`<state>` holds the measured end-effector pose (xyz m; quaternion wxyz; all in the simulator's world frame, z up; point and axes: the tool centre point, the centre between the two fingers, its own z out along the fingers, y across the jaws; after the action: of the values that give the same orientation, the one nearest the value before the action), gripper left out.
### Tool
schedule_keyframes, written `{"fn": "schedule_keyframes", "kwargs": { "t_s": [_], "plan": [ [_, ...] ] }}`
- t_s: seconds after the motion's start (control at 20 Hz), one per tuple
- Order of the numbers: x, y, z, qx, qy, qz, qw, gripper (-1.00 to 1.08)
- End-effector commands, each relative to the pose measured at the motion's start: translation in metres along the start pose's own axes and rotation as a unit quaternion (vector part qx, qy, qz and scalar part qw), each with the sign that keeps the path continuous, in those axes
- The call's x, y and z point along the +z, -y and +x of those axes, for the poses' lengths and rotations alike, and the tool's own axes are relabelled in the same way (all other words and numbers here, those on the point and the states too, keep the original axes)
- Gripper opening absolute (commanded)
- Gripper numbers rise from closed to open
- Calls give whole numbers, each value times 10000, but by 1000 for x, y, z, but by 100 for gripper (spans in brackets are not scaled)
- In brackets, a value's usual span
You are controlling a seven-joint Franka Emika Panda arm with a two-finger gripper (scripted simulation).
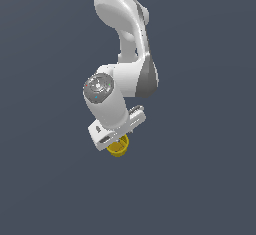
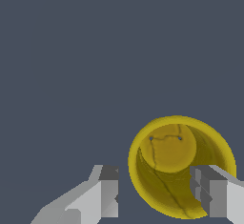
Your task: Pick up the object and move it to a goal position.
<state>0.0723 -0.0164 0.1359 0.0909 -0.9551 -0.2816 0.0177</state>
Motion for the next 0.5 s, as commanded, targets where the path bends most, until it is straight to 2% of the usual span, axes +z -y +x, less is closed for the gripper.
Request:
{"fn": "schedule_keyframes", "kwargs": {
  "t_s": [0.0,0.45],
  "plan": [
    [3,-7,3,-266,-38,96,9996,28],
    [11,-32,8,-1181,-249,421,9918,28]
  ]
}}
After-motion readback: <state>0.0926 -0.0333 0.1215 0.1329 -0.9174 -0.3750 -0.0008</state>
